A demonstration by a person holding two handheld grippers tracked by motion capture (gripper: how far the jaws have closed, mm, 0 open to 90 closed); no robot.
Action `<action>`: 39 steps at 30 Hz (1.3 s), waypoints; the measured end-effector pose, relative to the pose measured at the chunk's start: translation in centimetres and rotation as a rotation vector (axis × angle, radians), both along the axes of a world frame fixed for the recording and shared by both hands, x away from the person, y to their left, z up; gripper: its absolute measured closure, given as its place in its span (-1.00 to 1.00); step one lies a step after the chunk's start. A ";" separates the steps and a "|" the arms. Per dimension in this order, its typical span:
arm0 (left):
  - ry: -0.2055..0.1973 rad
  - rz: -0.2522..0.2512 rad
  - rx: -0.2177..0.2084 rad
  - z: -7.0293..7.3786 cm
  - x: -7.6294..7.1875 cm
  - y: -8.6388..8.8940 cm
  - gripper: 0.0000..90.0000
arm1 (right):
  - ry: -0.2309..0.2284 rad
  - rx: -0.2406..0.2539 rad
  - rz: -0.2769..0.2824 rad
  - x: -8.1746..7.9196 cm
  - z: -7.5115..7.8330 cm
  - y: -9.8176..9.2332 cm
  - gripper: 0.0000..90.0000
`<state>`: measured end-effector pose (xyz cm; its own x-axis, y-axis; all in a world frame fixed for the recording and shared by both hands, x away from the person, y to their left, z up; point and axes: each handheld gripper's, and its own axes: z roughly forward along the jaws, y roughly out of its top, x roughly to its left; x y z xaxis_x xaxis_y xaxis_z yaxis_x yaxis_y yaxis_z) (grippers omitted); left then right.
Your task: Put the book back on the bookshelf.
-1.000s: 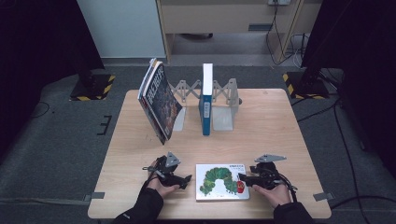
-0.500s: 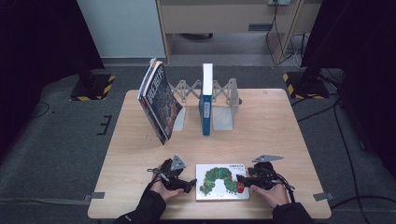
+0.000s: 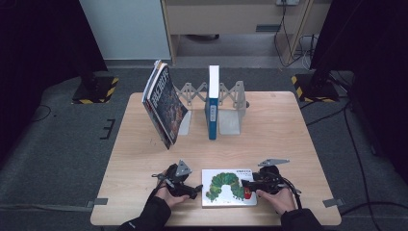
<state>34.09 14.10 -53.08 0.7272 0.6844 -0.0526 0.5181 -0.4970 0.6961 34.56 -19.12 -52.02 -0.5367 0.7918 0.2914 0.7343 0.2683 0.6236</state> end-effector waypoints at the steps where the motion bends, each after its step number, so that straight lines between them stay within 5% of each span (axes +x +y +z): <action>1: 0.000 0.001 0.001 0.0 0.0 0.0 -0.79 | 0.000 0.004 -0.001 0.1 0.0 0.0 -0.20; 19: -0.007 0.016 -0.003 0.0 0.4 -0.6 -0.81 | -0.023 0.026 -0.012 2.0 -0.1 -0.2 -0.19; 39: -0.031 0.004 -0.014 -0.5 0.4 -0.4 -0.87 | -0.006 0.061 -0.020 0.8 0.0 -0.4 -0.33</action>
